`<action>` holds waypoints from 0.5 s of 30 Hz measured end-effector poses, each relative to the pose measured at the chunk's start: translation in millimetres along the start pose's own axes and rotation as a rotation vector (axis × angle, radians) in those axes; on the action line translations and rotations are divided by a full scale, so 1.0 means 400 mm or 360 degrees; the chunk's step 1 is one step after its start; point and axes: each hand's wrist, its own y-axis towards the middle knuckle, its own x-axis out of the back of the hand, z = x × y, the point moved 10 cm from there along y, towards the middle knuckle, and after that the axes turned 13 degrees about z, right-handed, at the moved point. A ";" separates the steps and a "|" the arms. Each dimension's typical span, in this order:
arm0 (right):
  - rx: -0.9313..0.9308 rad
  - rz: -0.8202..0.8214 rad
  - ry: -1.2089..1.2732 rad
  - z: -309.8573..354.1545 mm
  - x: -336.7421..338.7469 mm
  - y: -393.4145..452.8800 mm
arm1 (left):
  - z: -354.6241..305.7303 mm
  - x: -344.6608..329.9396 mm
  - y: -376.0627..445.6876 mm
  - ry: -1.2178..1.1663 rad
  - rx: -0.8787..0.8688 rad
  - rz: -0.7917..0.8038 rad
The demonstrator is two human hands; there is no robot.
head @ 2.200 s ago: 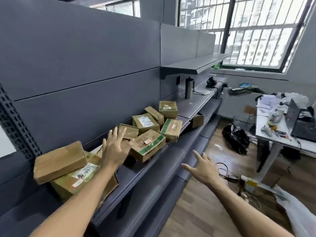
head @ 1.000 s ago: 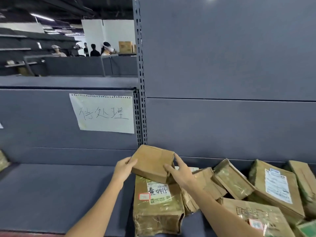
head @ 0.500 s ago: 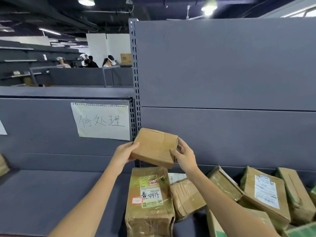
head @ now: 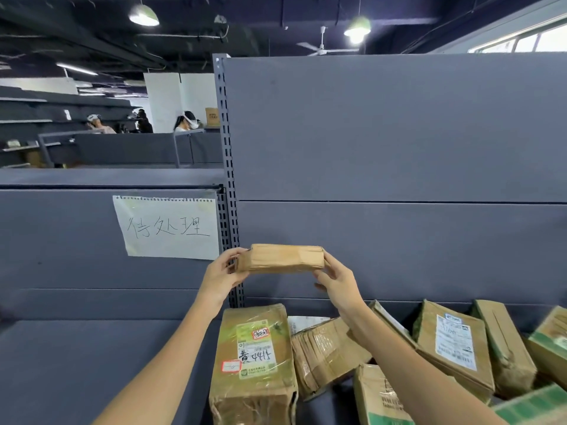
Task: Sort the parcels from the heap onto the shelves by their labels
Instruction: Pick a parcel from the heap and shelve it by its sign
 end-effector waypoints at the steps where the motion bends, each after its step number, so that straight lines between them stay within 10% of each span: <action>1: -0.0023 0.0007 0.0121 -0.006 -0.001 -0.002 | 0.000 -0.005 0.000 -0.0027 -0.0003 -0.0007; 8: -0.0243 -0.0187 0.1057 -0.063 0.019 -0.021 | 0.055 -0.015 0.010 -0.0405 0.0072 -0.0052; 15: -0.0099 -0.0064 0.0813 -0.034 0.041 -0.020 | 0.031 -0.042 0.016 -0.0301 -0.0014 -0.0072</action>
